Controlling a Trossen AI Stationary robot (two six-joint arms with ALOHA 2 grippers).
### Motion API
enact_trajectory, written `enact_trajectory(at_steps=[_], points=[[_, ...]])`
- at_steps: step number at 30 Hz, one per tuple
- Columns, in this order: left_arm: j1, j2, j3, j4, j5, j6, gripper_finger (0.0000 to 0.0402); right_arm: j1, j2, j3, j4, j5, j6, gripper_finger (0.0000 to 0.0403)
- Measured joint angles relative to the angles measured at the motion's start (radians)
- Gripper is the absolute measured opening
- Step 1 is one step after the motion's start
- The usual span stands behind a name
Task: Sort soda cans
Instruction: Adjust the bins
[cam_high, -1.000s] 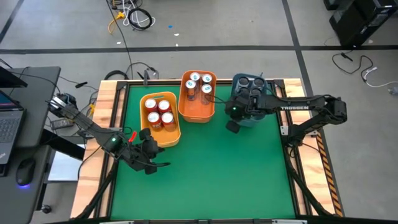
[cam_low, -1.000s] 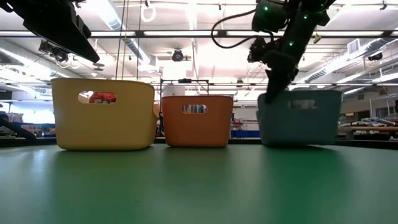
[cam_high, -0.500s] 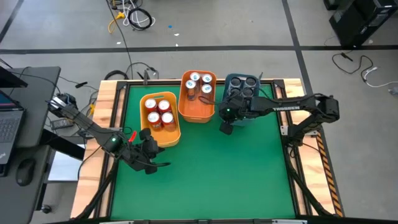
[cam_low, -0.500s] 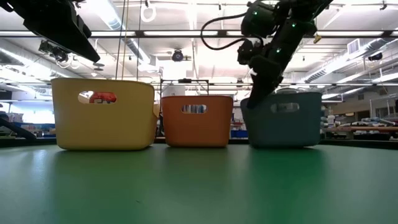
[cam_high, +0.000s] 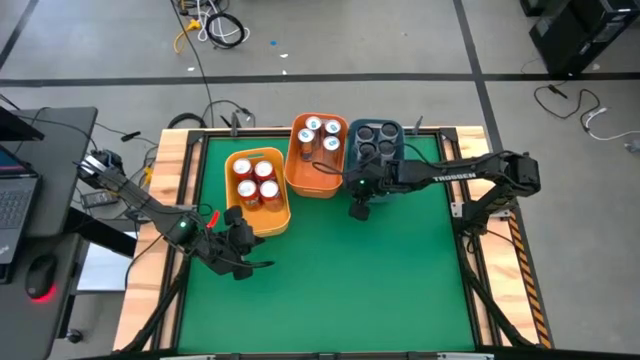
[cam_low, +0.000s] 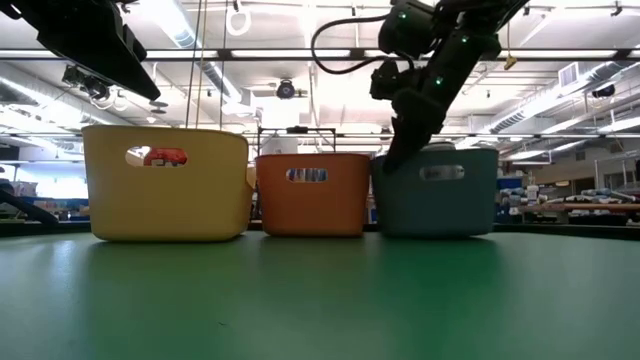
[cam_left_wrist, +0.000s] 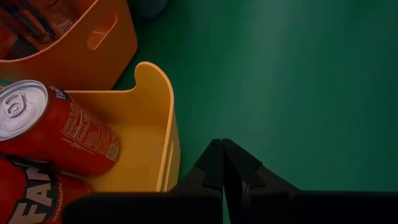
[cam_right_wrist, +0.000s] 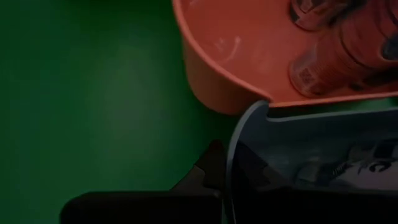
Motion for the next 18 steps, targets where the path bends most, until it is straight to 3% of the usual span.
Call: enact_trajectory(at_steps=[10,18], points=[[0.000,0.000,0.000,0.010,0.000,0.000,0.0000,0.016,0.000,0.001,0.001,0.010,0.012,0.0015],[0.000,0.051,0.000,0.097,0.120,0.064,0.0000,0.018,-0.004,0.004,0.014,0.088,0.024,0.0112]])
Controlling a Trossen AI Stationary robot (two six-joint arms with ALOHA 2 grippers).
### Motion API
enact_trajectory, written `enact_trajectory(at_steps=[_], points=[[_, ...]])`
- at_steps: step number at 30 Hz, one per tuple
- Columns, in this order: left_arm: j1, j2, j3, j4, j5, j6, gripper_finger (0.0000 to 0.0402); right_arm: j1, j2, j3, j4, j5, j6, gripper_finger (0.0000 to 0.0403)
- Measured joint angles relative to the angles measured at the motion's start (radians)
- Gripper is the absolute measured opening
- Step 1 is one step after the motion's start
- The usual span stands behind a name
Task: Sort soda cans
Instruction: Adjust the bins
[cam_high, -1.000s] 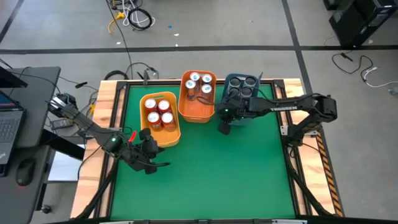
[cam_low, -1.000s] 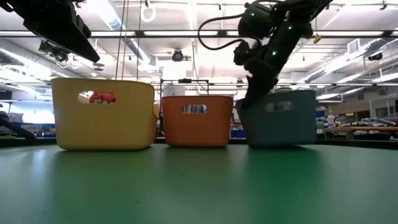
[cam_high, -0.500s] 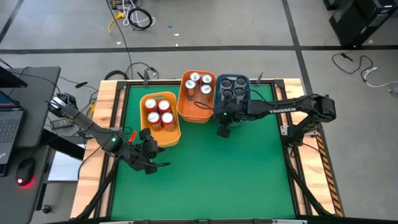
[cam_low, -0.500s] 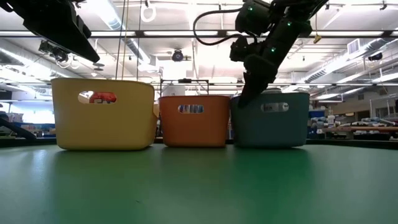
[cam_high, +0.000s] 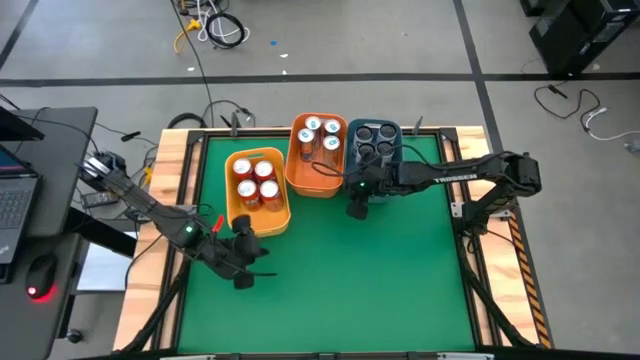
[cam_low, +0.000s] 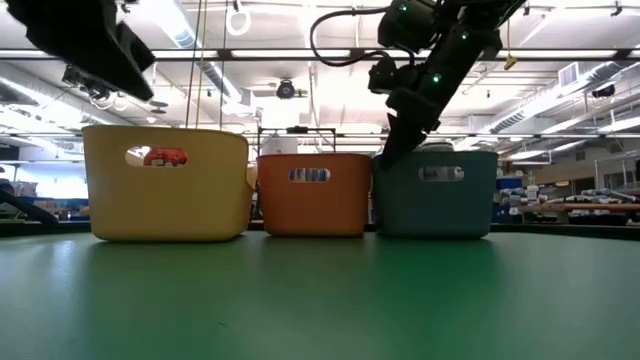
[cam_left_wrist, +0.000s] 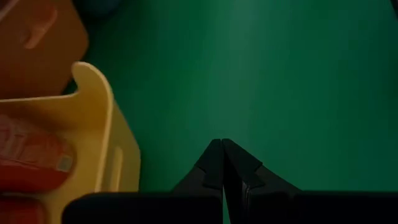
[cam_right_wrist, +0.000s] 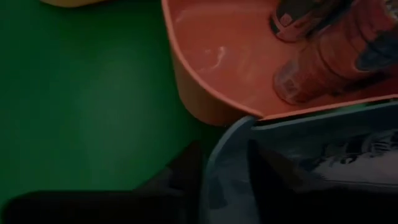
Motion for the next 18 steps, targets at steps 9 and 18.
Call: enact_trajectory(at_steps=[9,18], points=[[0.028,0.154,0.000,-0.222,-0.030,-0.192,0.0000,0.028,-0.008,0.100,-0.106,0.016,-0.007,0.0209],[0.045,0.175,0.001,-0.444,-0.175,-0.368,0.0000,0.064,-0.008,0.159,-0.125,0.018,-0.021,0.0215]])
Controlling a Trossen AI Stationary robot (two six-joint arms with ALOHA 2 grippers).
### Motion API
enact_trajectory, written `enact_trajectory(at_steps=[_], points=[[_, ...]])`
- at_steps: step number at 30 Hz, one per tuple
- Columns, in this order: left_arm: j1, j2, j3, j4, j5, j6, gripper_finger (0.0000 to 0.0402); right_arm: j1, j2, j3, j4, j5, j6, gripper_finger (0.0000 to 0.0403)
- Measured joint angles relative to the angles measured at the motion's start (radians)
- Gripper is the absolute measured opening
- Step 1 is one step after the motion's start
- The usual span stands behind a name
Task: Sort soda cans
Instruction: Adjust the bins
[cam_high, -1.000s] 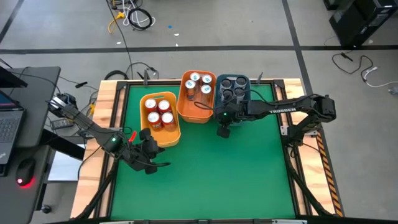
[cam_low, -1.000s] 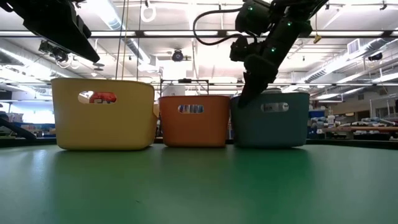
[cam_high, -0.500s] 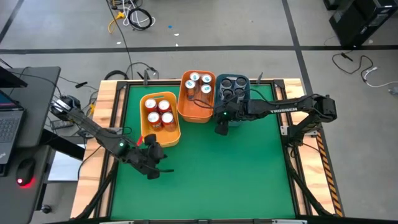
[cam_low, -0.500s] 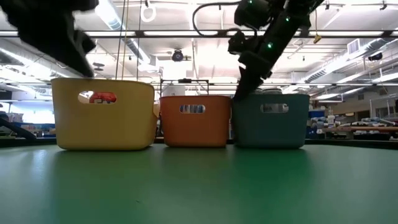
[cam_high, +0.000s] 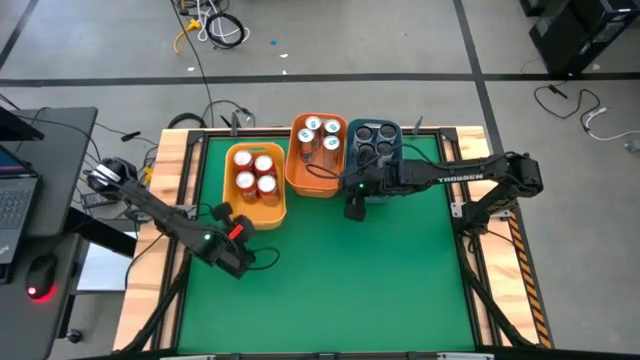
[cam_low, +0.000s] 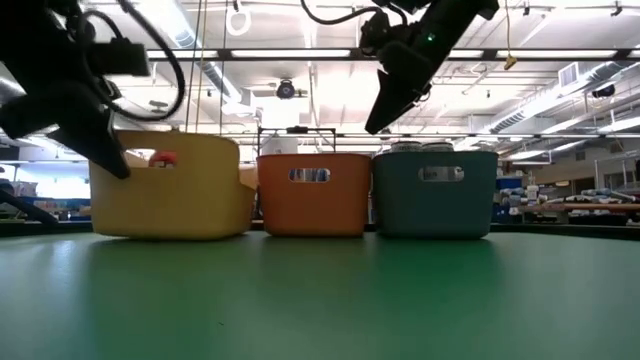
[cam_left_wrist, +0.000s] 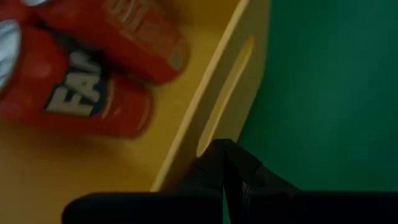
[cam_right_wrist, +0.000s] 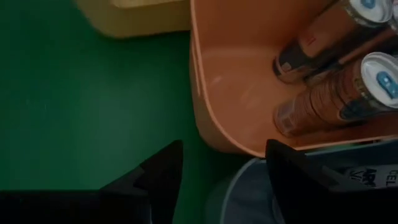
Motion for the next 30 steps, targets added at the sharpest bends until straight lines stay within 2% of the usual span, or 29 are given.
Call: enact_trajectory(at_steps=[4,14,17,26,30], points=[[0.043,-0.001,-0.016,-0.054,-0.053,-0.037,0.0000,0.002,0.000,0.000,-0.012,0.000,-0.001,0.0215],[0.200,-0.006,-0.090,0.040,-0.146,0.047,0.0000,0.006,0.000,-0.001,-0.026,0.000,-0.012,0.0215],[0.260,-0.006,-0.094,0.075,-0.176,0.140,0.0000,0.014,0.000,-0.001,-0.041,0.000,-0.015,0.0218],[0.454,-0.006,-0.094,0.328,-0.176,0.511,0.0000,0.039,-0.003,-0.001,-0.083,0.000,-0.015,0.0219],[0.515,-0.007,-0.093,0.357,-0.162,0.592,0.0000,0.047,-0.022,-0.002,-0.126,0.000,0.004,0.0218]])
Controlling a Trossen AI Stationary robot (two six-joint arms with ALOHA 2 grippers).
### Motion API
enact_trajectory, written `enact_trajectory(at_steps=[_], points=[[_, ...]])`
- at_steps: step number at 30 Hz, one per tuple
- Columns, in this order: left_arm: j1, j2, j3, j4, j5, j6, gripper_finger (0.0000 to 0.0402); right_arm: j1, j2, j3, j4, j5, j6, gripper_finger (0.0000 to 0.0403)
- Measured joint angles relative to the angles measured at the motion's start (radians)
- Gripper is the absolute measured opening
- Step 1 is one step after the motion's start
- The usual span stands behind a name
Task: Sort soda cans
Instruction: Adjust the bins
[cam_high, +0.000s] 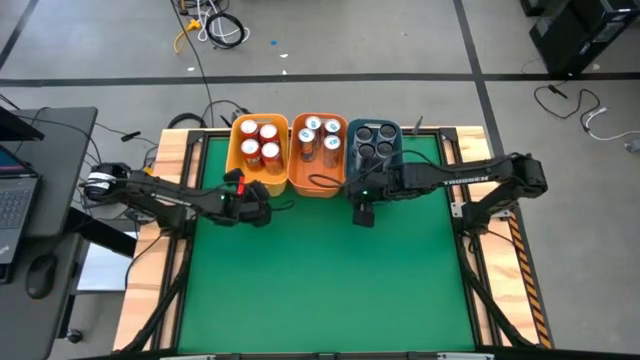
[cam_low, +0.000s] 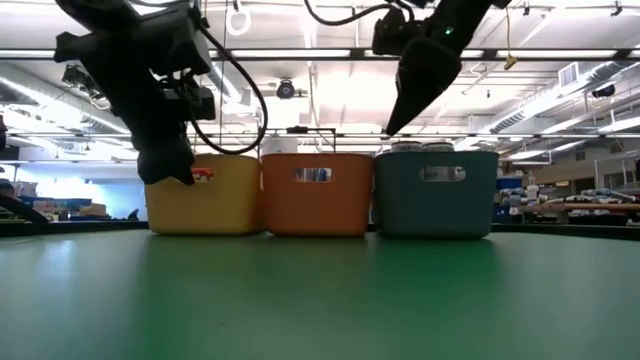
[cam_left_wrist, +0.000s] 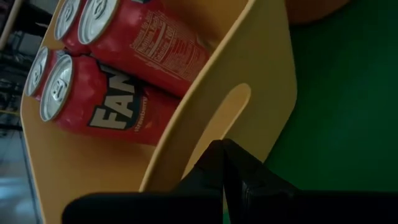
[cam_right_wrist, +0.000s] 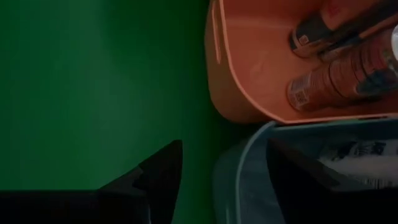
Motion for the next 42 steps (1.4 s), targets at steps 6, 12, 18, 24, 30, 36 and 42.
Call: enact_trajectory(at_steps=[6,12,18,24,30,36,42], points=[[0.021,-0.001,0.001,0.009,0.005,0.047,0.0000,0.012,-0.059,0.000,-0.053,0.028,0.032,0.0218],[0.022,-0.010,0.001,0.014,0.004,0.049,0.0000,0.013,-0.106,0.000,-0.068,0.055,0.043,0.0218],[0.023,-0.078,0.000,-0.031,0.028,0.049,0.0000,0.022,-0.115,0.000,-0.083,0.056,0.059,0.0218],[0.024,-0.149,0.000,-0.058,0.042,0.040,0.0000,0.041,-0.115,0.000,-0.085,0.056,0.060,0.0218],[0.026,-0.172,-0.002,-0.048,0.082,0.037,0.0000,0.046,-0.114,0.000,-0.082,0.056,0.060,0.0218],[0.025,-0.172,-0.071,0.044,0.115,0.040,0.0000,0.046,-0.114,0.000,-0.069,0.056,0.059,0.0218],[0.024,-0.183,-0.079,0.052,0.124,0.044,0.0000,0.047,-0.114,0.000,-0.069,0.056,0.056,0.0218]])
